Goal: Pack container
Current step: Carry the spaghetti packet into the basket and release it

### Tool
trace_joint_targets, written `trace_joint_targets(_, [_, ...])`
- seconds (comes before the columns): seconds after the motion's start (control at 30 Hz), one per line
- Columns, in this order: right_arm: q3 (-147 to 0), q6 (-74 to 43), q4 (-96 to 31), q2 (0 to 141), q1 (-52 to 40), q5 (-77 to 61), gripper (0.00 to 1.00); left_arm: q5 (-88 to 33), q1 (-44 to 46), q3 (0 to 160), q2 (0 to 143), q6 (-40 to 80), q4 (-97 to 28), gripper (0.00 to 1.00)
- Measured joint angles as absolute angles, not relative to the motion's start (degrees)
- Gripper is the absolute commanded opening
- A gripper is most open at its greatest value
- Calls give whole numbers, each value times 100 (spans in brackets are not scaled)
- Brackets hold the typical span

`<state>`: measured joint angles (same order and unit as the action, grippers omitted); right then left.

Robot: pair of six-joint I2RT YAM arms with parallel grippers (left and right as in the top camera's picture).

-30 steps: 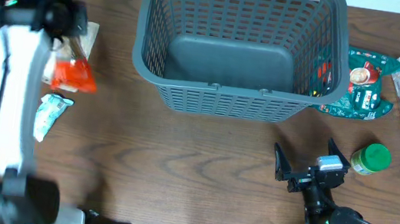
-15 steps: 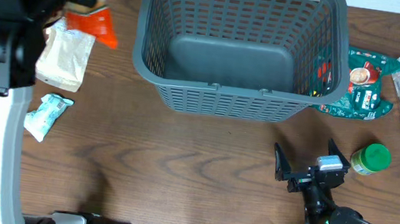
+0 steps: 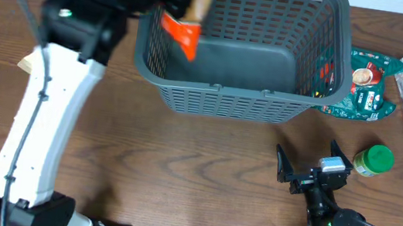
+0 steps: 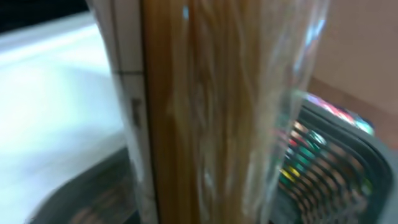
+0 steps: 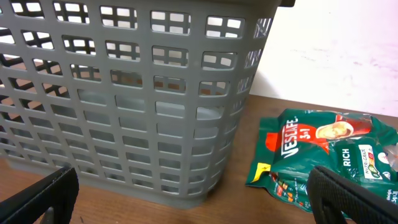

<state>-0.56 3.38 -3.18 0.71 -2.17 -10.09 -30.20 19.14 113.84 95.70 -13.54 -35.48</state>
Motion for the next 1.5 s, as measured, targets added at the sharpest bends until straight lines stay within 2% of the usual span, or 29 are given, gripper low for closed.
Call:
trace_joint_targets(0.27, [-56, 338, -318, 71, -217, -1009, 99, -2805, 2877, 11386, 9939, -2995, -4755, 6])
trace_joint_targets(0.5, [-56, 338, -318, 71, -217, -1009, 99, -2244, 3131, 11386, 10541, -3992, -5404, 6])
trace_joint_targets(0.8, [-56, 338, -318, 71, -217, -1009, 100, -1717, 3124, 11386, 11404, -4370, -5382, 5])
trace_joint_targets(1.07, [-56, 338, -318, 71, -217, -1009, 99, -1612, 3124, 11386, 11544, -4399, -5376, 6])
trace_joint_targets(1.1, [-56, 338, -318, 71, -217, -1009, 99, -1612, 3124, 11386, 11544, -4399, -5376, 11])
trace_joint_targets(1.13, [-56, 338, -318, 71, -217, -1009, 99, -1610, 3124, 11386, 11544, -4399, -5380, 57])
trace_joint_targets(1.17, [-56, 336, -318, 71, -217, -1009, 99, -1608, 3124, 11386, 11544, -4416, -5382, 73])
trace_joint_targets(1.23, [-56, 338, -318, 71, -217, -1009, 99, -1614, 3124, 11389, 11542, -4427, -5363, 84])
trace_joint_targets(1.33, [-56, 336, -318, 71, -217, -1009, 99, -1619, 3124, 11443, 11531, -4453, -5312, 91])
trace_joint_targets(1.5, [-56, 338, -318, 71, -217, -1009, 99, -1608, 3124, 11448, 11417, -4475, -5288, 96])
